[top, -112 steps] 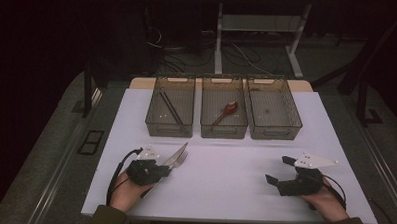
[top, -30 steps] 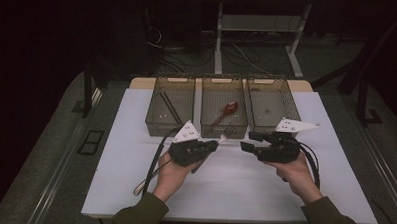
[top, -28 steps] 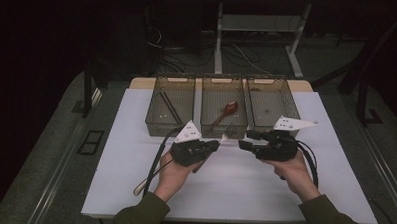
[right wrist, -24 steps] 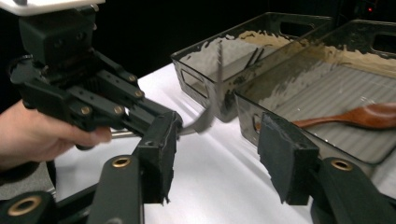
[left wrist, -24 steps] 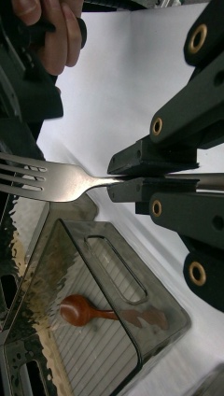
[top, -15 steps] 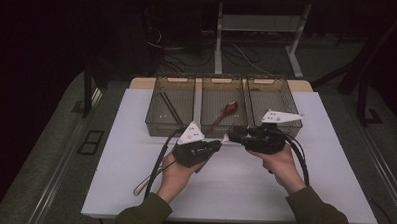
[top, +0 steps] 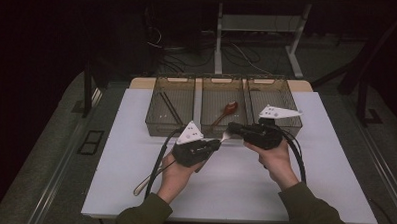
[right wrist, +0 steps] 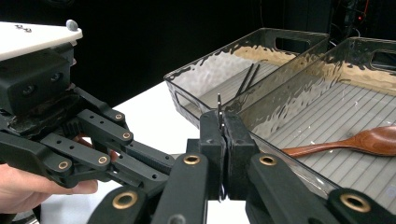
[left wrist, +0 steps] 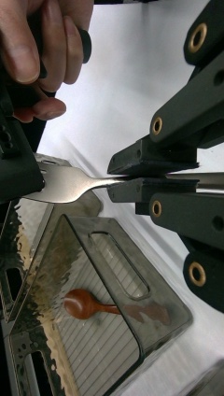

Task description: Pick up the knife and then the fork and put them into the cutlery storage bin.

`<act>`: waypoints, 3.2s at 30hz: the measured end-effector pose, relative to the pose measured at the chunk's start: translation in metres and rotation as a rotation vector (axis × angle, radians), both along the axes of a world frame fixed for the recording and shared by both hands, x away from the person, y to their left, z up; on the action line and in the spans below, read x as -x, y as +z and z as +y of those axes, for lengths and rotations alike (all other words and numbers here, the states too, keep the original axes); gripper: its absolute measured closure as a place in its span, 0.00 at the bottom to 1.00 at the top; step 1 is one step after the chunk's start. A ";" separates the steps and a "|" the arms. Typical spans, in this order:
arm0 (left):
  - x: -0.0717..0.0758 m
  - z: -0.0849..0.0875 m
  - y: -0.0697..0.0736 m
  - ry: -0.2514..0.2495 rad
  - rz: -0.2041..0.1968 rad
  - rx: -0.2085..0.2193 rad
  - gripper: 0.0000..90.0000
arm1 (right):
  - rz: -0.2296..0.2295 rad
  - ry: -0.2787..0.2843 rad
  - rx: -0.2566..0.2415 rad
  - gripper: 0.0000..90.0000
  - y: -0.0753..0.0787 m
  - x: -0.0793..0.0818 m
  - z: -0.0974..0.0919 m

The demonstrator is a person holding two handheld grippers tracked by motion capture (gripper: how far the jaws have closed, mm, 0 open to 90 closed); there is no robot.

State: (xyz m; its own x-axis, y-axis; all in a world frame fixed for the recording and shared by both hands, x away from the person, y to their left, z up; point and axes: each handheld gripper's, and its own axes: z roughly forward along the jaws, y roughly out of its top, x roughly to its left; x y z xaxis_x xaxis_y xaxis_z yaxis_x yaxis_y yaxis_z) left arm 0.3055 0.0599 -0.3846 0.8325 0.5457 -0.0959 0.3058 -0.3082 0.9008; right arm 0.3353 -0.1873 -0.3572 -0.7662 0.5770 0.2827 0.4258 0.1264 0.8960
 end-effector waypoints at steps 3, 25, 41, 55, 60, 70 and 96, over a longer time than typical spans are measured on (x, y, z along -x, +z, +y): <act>-0.001 0.000 -0.001 -0.012 0.007 0.010 0.92 | -0.008 0.003 0.003 0.97 0.001 0.000 0.000; 0.007 0.054 -0.007 -0.047 0.005 -0.018 0.48 | -0.015 -0.095 0.014 0.97 0.010 -0.002 -0.055; 0.029 0.117 -0.023 -0.008 0.025 0.023 0.26 | -0.070 -0.235 0.013 0.97 0.048 -0.010 -0.119; 0.038 0.129 -0.036 0.021 0.038 -0.023 0.04 | -0.089 -0.407 0.095 0.97 0.070 -0.047 -0.166; 0.037 0.130 -0.036 0.042 0.047 -0.015 0.00 | -0.060 -0.428 0.133 0.97 0.066 -0.066 -0.167; 0.036 0.129 -0.037 0.027 0.059 -0.017 0.00 | 0.041 -0.406 0.202 0.97 0.036 -0.102 -0.150; 0.037 0.124 -0.036 0.000 0.066 -0.031 0.00 | 0.139 -0.420 0.289 0.89 -0.019 -0.140 -0.149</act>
State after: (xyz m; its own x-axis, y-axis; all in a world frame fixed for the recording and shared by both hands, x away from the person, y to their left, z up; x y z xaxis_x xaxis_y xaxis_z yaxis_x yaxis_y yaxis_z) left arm 0.2689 0.1839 -0.4203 0.8249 0.5493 -0.1336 0.3645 -0.3360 0.8685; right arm 0.4750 -0.3362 -0.3762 -0.4188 0.8957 0.1496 0.6053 0.1525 0.7813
